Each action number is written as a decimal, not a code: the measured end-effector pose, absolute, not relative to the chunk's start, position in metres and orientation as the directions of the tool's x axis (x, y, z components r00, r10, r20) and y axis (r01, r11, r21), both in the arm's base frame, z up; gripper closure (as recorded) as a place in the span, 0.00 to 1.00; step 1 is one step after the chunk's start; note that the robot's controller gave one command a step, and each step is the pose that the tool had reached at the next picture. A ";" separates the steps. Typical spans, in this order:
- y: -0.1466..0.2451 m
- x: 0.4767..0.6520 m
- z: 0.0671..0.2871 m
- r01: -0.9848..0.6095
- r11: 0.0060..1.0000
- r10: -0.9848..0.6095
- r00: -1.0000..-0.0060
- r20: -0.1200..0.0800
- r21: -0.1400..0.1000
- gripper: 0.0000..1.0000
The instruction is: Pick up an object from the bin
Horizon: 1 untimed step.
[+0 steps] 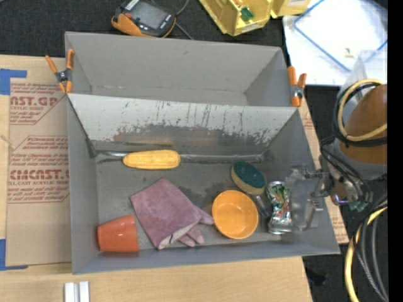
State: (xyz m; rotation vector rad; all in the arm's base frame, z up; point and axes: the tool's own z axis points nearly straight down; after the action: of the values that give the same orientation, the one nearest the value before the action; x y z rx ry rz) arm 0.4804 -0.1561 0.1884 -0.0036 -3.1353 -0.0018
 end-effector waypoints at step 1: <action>-0.155 0.482 0.193 0.000 1.000 0.000 -1.000 -0.001 -0.001 0.00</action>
Offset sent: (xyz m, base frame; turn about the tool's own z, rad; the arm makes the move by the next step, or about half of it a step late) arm 0.0752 0.0316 -0.1184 0.0379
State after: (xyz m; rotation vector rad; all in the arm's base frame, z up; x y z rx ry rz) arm 0.4821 -0.1550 0.1929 0.0008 -3.1427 0.0009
